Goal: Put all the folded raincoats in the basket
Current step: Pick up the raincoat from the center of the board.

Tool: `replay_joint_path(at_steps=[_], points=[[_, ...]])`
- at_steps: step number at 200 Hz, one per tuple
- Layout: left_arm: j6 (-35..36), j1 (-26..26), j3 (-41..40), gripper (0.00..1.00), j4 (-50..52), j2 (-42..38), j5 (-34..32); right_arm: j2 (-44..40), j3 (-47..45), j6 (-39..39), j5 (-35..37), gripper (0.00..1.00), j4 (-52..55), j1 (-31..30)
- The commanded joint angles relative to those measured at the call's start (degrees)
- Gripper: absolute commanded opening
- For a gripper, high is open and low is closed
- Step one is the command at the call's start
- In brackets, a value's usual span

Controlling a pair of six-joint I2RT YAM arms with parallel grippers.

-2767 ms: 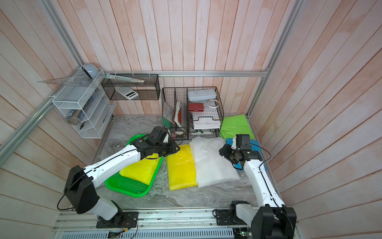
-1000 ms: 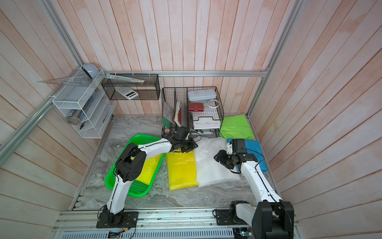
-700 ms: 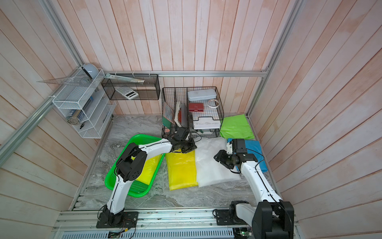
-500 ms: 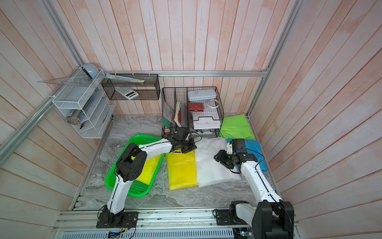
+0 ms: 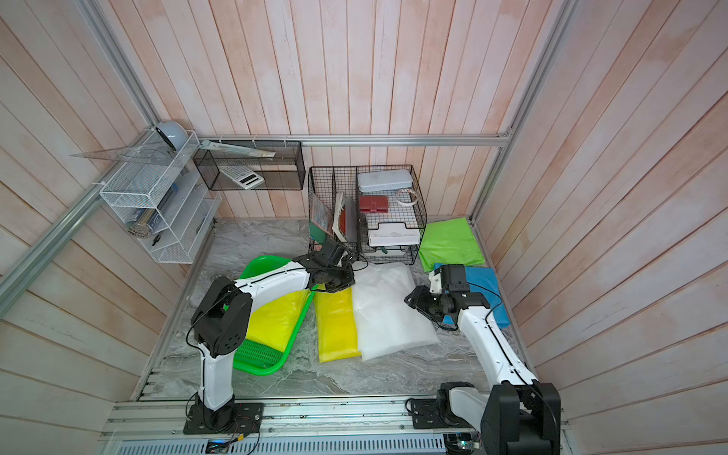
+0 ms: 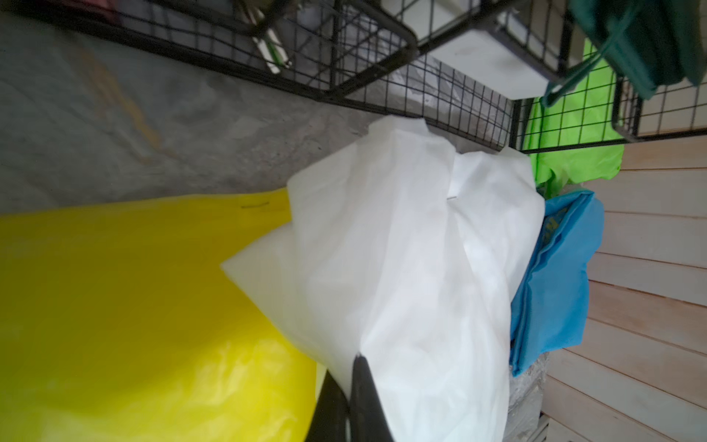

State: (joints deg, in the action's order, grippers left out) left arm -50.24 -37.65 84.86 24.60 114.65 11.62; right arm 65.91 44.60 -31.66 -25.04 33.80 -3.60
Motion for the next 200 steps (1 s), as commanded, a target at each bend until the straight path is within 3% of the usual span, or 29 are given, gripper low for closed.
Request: replay_joint_path(at_steps=[1,39,112,200], points=[[2.88,1.22,-1.79,0.00,3.71,-2.63,-2.72,-0.15,-1.19,0.63,-0.79,0.56,-0.17,-0.45],[5.71,2.59,-1.89,0.00,8.57,-3.91,-5.42,-1.19,-2.82,0.87,0.72,0.57,2.21,-1.51],[7.82,3.56,-1.37,0.00,11.23,-2.28,-8.12,-2.35,-6.63,-1.54,12.81,0.61,6.80,-1.59],[7.74,3.88,-3.03,0.00,9.94,-2.00,-7.84,1.80,-13.34,-2.86,0.99,0.65,-1.06,-1.59]])
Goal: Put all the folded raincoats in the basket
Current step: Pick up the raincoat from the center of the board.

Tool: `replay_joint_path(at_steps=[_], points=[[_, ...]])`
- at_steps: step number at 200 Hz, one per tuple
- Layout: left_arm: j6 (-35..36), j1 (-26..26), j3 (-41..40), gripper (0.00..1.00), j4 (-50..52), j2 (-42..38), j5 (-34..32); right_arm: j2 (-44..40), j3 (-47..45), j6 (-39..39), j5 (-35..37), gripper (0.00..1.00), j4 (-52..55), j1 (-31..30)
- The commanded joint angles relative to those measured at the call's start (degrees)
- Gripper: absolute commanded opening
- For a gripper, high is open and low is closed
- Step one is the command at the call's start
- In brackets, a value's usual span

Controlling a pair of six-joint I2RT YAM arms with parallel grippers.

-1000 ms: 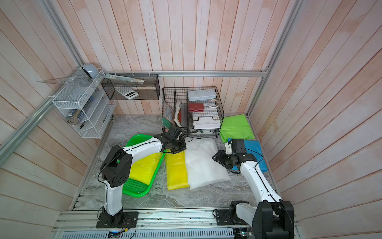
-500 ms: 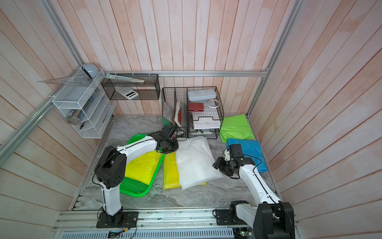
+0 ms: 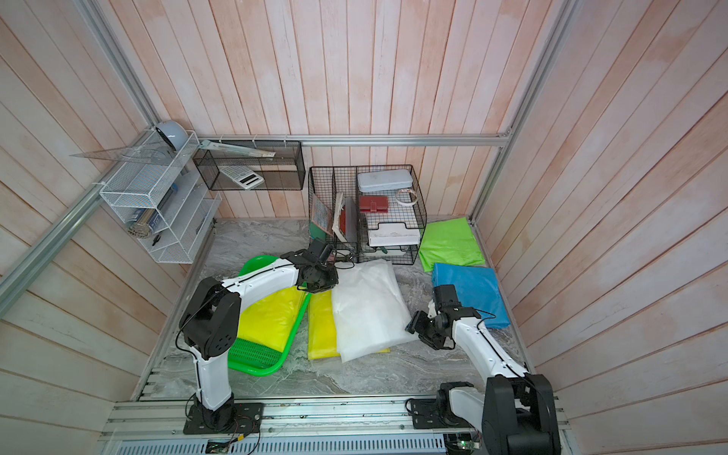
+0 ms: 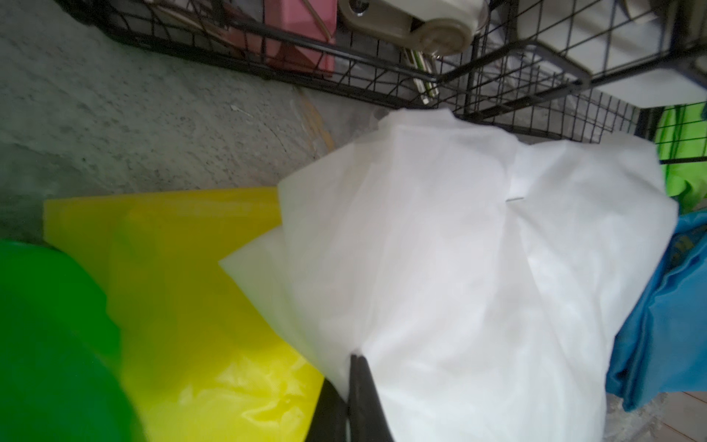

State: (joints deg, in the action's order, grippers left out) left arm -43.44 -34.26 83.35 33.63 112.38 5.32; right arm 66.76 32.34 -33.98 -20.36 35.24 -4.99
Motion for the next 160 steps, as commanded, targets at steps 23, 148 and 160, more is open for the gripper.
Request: replay_joint_path(at_steps=[23,148,160], points=[[0.75,0.53,-1.52,0.00,0.83,0.47,-1.50,1.90,-1.25,-0.45,-3.44,0.66,-2.85,-0.20],[0.81,0.56,-1.31,0.00,0.89,1.18,-1.72,4.30,-2.99,-0.24,-10.80,0.38,-7.92,3.27],[0.81,0.49,-1.31,0.00,0.91,1.20,-1.69,2.49,-2.74,-0.05,-10.77,0.31,-7.07,3.66]])
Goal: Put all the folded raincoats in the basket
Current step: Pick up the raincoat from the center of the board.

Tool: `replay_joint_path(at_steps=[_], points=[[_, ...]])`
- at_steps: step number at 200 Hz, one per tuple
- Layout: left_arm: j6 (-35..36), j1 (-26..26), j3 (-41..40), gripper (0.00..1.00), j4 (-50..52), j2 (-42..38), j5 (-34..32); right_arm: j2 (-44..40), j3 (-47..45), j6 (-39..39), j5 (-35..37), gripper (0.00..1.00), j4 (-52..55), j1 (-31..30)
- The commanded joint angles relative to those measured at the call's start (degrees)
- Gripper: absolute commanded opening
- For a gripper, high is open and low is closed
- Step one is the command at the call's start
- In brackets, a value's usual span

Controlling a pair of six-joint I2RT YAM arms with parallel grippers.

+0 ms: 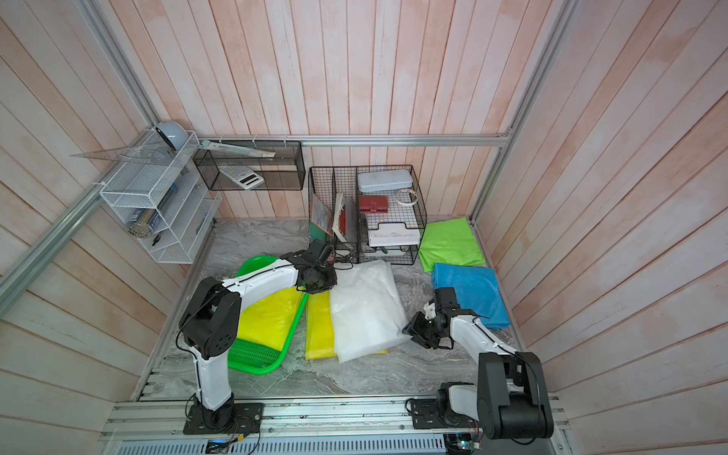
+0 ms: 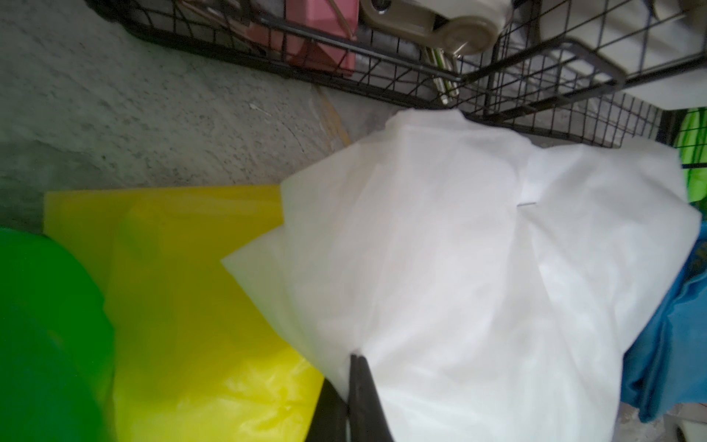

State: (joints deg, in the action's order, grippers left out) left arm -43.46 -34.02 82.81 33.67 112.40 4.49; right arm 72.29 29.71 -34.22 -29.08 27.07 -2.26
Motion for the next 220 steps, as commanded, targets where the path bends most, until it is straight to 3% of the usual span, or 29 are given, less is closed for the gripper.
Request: replay_joint_path(at_steps=[1,32,84,141,220], points=[[0.83,0.26,-0.74,0.00,0.87,1.17,-0.87,-3.17,-0.06,0.20,-1.95,0.31,1.21,0.93],[0.84,0.28,-0.52,0.00,0.95,1.17,-0.98,-7.02,0.53,0.77,-0.98,0.00,3.40,1.28],[0.34,0.20,0.31,0.00,1.18,-0.32,-0.41,-8.78,3.03,4.57,-0.62,0.00,10.10,1.40],[0.74,-1.42,3.36,0.00,2.99,-2.88,0.17,-14.76,5.56,3.52,-0.75,0.00,14.64,1.39],[-0.48,-3.60,6.94,0.00,6.61,-7.88,-2.99,-19.94,9.92,4.69,-1.05,0.00,23.20,1.40]])
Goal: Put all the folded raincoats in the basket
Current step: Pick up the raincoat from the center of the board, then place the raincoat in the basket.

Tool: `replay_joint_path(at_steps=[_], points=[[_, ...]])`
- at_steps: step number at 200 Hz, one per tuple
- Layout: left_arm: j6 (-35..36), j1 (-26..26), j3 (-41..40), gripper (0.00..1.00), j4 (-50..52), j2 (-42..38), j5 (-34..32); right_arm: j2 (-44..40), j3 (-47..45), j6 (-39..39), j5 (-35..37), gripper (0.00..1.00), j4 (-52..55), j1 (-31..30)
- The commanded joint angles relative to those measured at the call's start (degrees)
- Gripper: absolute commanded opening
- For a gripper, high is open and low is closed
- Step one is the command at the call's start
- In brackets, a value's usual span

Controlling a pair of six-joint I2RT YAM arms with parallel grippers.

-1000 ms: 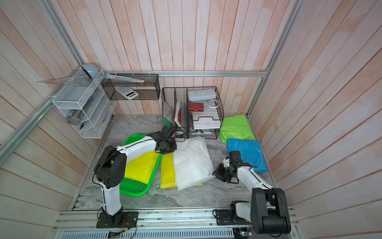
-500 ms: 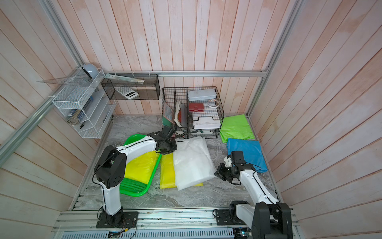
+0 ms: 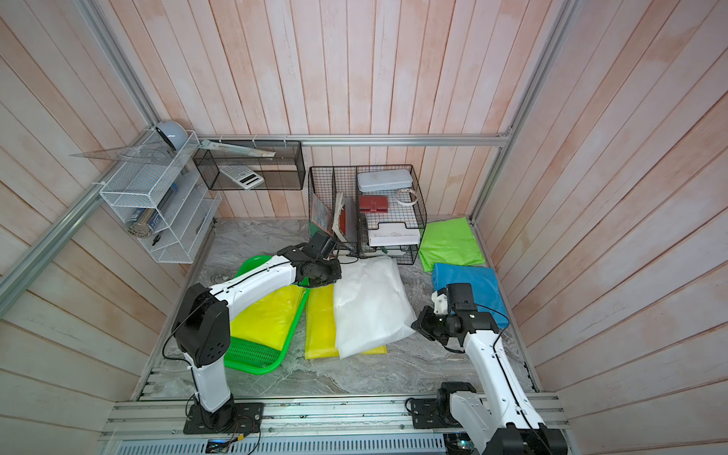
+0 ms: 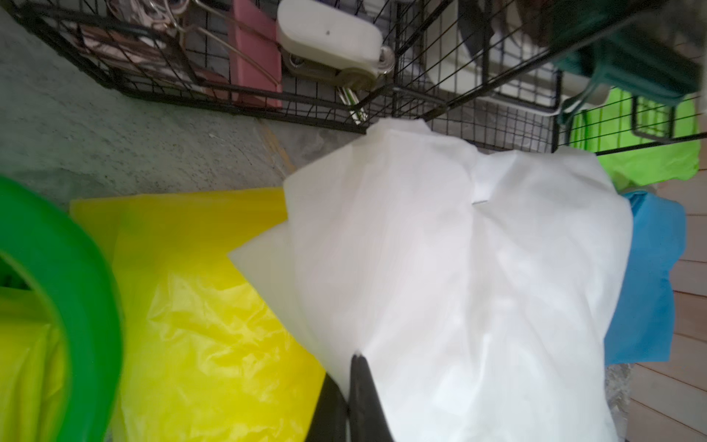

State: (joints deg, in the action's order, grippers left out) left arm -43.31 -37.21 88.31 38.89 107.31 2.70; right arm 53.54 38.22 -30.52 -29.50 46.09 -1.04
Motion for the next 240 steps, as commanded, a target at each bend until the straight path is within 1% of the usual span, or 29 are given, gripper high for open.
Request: replay_joint_path(at_steps=[1,54,80,96,119,136,154,180,198,221,240], points=[[-0.64,-0.50,1.47,0.00,1.46,-2.84,-1.16,-1.26,1.47,0.99,-0.64,0.00,4.28,0.17],[0.01,-0.82,1.09,0.00,5.75,-7.19,-2.65,-2.12,3.69,2.07,-4.84,0.00,8.09,0.24],[0.63,-0.74,-0.24,0.00,8.07,-10.42,-5.89,-2.64,4.18,0.64,-8.17,0.00,7.95,-1.60],[1.11,0.00,-0.84,0.00,9.23,-12.01,-6.98,-3.40,4.11,-3.00,-7.49,0.00,5.36,-6.12],[2.52,2.04,-1.30,0.00,10.42,-13.77,-7.01,-2.86,3.52,-11.65,-5.46,0.00,-3.69,-17.31],[3.93,3.93,-0.74,0.00,11.64,-14.97,-7.33,-1.75,3.85,-17.82,-4.01,0.00,-11.17,-24.29],[5.57,6.32,0.81,0.00,13.47,-16.17,-7.42,0.82,6.83,-19.79,-0.50,0.00,-13.81,-30.24],[7.86,10.39,2.68,0.00,16.88,-17.77,-7.68,6.86,11.67,-20.44,1.96,0.00,-15.56,-36.20],[9.13,13.37,2.39,0.00,18.57,-19.53,-8.13,11.13,14.97,-21.23,3.18,0.00,-17.76,-39.52],[10.78,16.91,1.82,0.00,20.72,-21.50,-10.32,17.38,19.56,-22.18,5.04,0.00,-20.75,-43.29],[12.63,19.88,1.90,0.00,22.74,-22.15,-11.93,22.59,22.59,-23.46,5.26,0.00,-24.61,-46.21]])
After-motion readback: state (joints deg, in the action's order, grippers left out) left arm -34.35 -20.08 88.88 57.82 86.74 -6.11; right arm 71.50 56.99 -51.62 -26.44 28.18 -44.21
